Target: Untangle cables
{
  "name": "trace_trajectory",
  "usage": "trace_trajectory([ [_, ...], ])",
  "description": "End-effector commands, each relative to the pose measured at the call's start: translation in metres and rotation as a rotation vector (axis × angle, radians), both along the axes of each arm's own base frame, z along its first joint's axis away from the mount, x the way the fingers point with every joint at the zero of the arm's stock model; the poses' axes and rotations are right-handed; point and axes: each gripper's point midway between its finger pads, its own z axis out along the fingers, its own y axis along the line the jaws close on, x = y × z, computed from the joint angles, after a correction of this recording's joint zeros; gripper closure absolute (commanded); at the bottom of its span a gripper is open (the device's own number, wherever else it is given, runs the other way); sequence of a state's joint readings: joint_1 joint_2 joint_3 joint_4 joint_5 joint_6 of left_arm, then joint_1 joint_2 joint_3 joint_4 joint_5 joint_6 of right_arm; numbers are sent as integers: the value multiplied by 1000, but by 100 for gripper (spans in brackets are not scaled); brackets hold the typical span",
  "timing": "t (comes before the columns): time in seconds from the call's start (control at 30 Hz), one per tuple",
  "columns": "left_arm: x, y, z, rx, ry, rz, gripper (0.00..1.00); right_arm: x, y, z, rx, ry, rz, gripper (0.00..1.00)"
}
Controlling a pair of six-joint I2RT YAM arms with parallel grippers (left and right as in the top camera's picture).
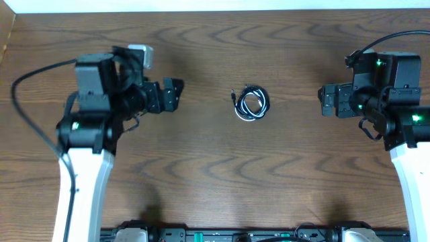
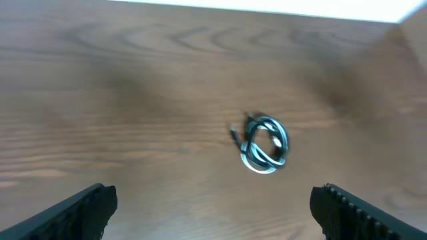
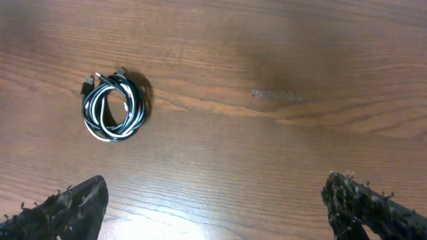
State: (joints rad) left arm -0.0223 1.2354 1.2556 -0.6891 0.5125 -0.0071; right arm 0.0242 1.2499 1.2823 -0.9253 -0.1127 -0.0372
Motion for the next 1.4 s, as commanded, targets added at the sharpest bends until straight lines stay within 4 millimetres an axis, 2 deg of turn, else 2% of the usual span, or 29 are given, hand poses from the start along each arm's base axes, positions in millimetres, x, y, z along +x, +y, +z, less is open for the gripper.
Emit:
trace_trajectory([
  [0.0,8,-28,-11,-114,60,-122,2,2,-2,13,-1,-32,-6,1],
  [0.1,17,-48,-29,-123,95,-185,2,2,-2,12,-1,-32,-7,1],
  [0.27,25,-97,-54,-110,107,-315,2,-1,-4,9,2,-12,-27,1],
  [0.4,26,-134,-67,-92,91,-396,2,-7,-26,3,-24,26,-201,1],
  [0.47,28,-144,-77,-50,85,-397,2,-14,-41,-1,-39,54,-325,1],
  [0.63,32,-160,-102,96,80,-354,1,-32,-61,-10,-60,111,-516,1],
  [0.83,37,-173,-124,270,36,-274,1,-34,-69,-16,-72,109,-584,1],
  [1.0,48,-178,-133,280,30,-176,2,-31,-75,-29,-77,99,-631,1],
  [1.1,55,-183,-142,261,35,-158,0,-22,-72,-43,-68,81,-614,1],
  [1.23,59,-187,-157,266,49,-164,2,3,-44,-57,-31,68,-369,1],
  [1.37,58,-188,-173,277,79,-173,2,27,-34,-69,-9,60,-302,1],
])
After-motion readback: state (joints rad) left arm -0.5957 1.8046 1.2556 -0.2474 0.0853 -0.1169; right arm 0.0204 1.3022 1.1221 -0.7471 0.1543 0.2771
